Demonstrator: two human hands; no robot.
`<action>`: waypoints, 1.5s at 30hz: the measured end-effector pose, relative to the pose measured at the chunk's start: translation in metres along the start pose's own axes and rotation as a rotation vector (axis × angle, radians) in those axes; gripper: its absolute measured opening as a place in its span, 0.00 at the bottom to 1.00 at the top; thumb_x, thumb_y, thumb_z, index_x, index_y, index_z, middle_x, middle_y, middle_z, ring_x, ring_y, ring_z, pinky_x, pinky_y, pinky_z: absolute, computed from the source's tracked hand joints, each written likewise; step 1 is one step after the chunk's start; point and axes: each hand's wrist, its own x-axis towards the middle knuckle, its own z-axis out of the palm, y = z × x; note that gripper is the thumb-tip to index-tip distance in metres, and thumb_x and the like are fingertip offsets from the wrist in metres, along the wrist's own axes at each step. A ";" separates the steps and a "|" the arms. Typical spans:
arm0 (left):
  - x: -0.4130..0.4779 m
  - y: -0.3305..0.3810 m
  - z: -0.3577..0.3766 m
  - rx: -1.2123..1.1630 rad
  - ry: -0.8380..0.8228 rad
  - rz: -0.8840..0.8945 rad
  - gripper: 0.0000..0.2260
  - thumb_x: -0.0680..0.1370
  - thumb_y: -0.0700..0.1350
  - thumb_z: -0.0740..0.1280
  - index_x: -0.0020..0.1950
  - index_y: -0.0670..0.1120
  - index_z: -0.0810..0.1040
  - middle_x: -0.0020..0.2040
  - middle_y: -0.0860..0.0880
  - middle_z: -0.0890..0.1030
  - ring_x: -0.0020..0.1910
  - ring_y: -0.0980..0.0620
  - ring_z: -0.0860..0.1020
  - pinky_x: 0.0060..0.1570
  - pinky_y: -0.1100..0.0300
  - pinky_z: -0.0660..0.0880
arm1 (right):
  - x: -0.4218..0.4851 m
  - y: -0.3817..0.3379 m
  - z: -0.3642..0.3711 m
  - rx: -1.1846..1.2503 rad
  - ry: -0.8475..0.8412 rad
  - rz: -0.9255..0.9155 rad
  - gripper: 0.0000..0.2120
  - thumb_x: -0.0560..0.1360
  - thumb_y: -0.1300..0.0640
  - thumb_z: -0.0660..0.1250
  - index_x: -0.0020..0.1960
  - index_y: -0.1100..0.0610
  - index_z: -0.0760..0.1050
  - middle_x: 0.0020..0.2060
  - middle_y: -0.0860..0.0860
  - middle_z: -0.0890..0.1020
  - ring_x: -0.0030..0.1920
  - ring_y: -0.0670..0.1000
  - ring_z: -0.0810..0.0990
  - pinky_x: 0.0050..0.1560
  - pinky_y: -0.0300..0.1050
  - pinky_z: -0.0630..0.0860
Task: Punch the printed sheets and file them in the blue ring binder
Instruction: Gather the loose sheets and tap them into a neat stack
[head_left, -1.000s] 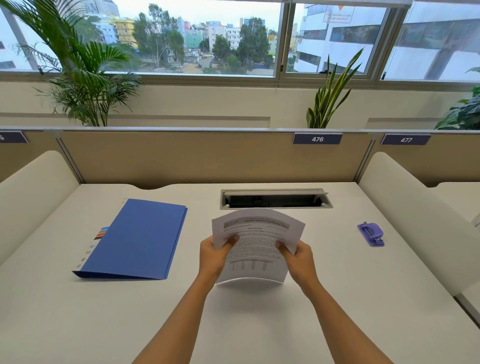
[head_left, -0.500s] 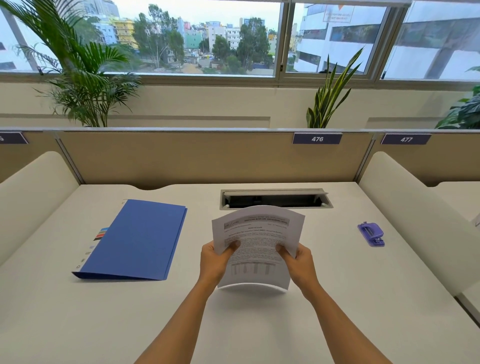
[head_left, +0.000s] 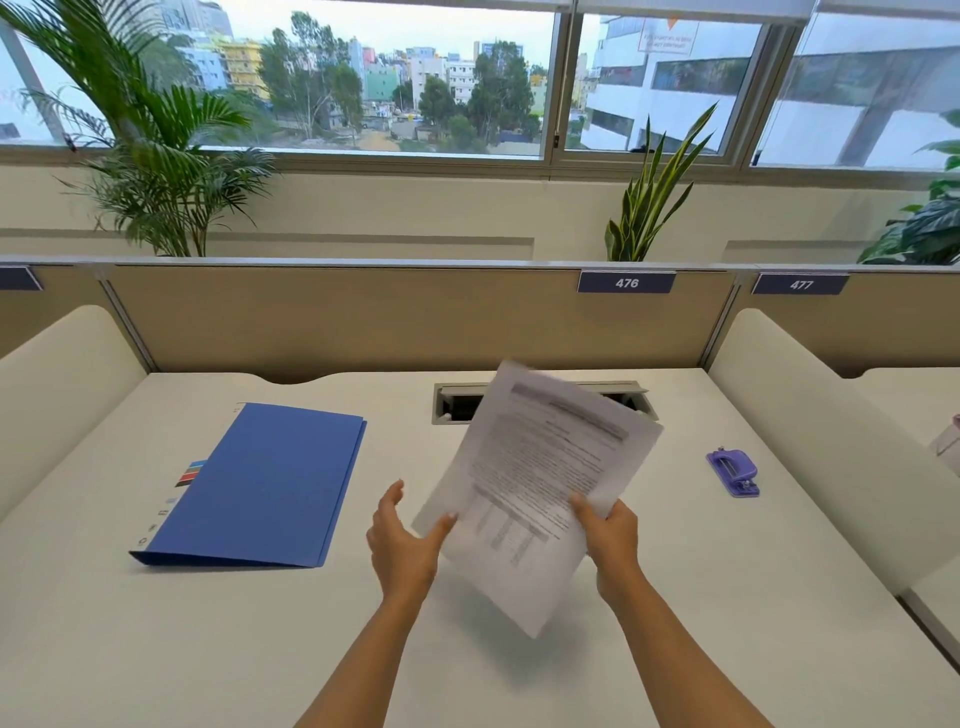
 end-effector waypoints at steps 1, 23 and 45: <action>-0.005 -0.005 0.001 0.036 0.030 -0.032 0.39 0.67 0.55 0.77 0.73 0.51 0.64 0.69 0.51 0.70 0.68 0.46 0.65 0.64 0.42 0.68 | 0.001 0.000 0.000 0.056 0.025 0.059 0.12 0.74 0.59 0.71 0.56 0.60 0.77 0.46 0.53 0.83 0.45 0.54 0.82 0.51 0.56 0.80; -0.070 0.052 0.051 -0.631 -0.281 -0.198 0.23 0.74 0.47 0.72 0.66 0.55 0.71 0.59 0.60 0.77 0.60 0.58 0.75 0.55 0.68 0.74 | -0.051 0.010 0.063 0.813 -0.274 0.580 0.16 0.78 0.55 0.65 0.60 0.64 0.76 0.55 0.63 0.82 0.57 0.60 0.81 0.62 0.56 0.75; 0.014 0.039 -0.029 -0.221 -0.533 -0.031 0.20 0.76 0.46 0.69 0.68 0.52 0.69 0.58 0.52 0.80 0.56 0.53 0.78 0.58 0.50 0.77 | -0.005 -0.008 -0.035 0.259 -0.145 0.186 0.14 0.75 0.54 0.69 0.60 0.55 0.78 0.52 0.55 0.84 0.53 0.58 0.82 0.45 0.53 0.80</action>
